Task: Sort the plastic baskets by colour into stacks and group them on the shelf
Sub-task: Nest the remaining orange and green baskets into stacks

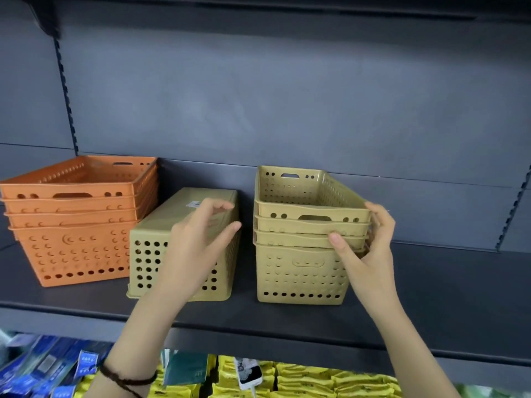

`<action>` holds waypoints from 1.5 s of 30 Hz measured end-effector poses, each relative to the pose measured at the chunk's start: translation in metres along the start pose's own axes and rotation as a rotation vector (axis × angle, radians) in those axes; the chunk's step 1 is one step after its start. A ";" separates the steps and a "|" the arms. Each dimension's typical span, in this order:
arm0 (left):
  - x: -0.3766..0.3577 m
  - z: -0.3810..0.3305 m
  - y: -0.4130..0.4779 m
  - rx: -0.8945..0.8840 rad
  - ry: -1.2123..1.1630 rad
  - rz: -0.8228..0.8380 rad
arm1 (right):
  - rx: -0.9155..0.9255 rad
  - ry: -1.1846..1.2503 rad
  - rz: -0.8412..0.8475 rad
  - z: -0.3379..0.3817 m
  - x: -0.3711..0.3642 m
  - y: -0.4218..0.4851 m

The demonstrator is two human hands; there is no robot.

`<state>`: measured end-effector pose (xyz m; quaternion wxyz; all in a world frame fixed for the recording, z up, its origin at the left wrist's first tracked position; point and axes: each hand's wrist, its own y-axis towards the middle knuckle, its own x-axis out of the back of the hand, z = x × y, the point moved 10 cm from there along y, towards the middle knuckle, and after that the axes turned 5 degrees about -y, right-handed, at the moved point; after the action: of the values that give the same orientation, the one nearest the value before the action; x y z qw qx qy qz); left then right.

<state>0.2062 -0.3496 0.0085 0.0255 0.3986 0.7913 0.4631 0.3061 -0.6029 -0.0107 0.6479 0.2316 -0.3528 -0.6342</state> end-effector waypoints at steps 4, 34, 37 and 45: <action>0.014 0.030 -0.001 -0.142 0.379 0.227 | -0.002 -0.048 0.058 -0.006 -0.002 0.001; 0.098 -0.023 0.025 -0.104 0.172 -0.368 | -0.098 -0.122 0.066 0.013 0.007 -0.002; 0.096 -0.039 0.030 -0.111 0.046 -0.442 | -0.028 -0.346 -0.137 0.033 0.022 0.001; 0.059 -0.072 0.032 -0.155 -0.275 -0.552 | 0.185 -0.240 0.105 0.113 -0.054 0.015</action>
<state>0.1558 -0.3538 0.0931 0.2871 0.2246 0.8210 0.4394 0.2340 -0.5316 0.0647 0.6092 0.1941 -0.4964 -0.5872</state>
